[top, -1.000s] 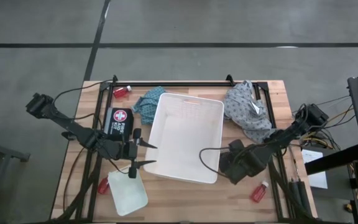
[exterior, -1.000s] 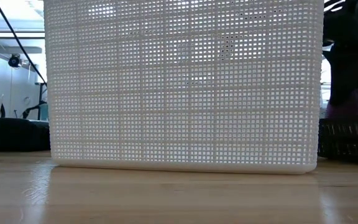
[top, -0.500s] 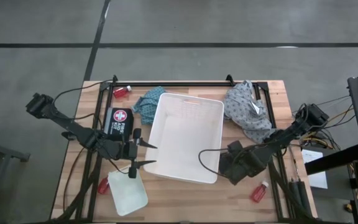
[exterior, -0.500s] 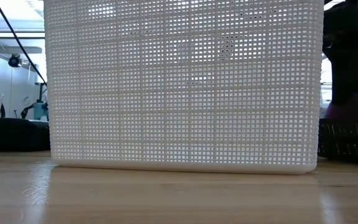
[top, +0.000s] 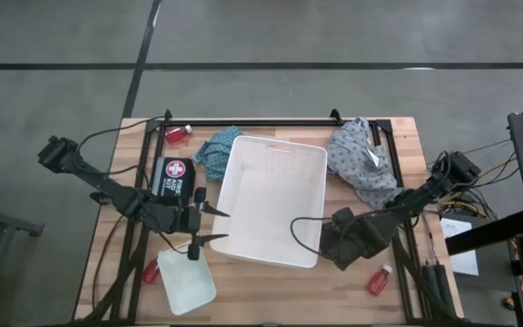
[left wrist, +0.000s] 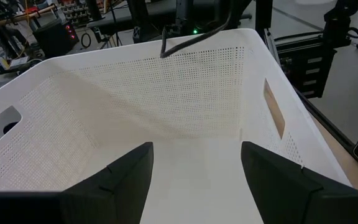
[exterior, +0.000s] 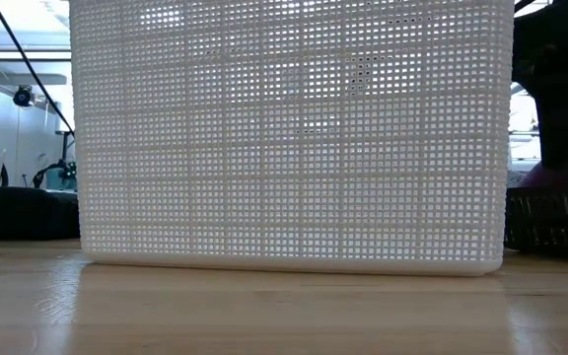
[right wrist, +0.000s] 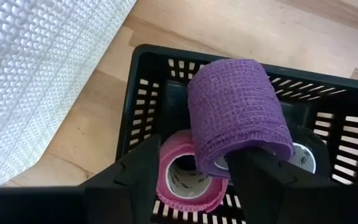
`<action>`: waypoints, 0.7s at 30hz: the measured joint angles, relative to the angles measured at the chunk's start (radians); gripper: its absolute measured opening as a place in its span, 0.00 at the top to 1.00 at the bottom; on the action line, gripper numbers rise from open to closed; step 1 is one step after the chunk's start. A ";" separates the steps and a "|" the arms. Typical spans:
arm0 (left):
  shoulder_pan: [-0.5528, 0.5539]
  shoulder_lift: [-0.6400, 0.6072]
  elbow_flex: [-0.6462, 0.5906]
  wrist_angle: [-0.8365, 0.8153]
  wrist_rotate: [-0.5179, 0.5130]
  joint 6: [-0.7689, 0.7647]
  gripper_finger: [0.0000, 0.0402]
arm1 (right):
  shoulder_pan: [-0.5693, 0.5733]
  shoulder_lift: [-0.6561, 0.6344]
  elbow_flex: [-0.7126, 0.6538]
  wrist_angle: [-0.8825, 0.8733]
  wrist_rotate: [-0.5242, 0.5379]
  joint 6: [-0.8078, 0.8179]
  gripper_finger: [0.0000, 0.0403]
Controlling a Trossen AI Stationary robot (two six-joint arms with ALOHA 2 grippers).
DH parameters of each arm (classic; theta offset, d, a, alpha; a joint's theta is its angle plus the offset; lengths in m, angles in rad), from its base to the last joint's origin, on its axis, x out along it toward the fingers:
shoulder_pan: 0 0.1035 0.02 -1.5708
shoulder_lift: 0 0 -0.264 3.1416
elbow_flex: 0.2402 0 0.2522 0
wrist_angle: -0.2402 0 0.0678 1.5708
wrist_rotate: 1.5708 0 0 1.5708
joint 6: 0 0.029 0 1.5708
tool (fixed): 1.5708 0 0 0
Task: Pick & place medical supplies in basket/bin
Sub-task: Put the violet bandage into the black bin
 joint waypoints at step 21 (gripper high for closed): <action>0.000 0.000 0.000 0.000 0.000 0.000 0.38 | -0.001 -0.100 0.000 -0.032 0.014 0.004 0.55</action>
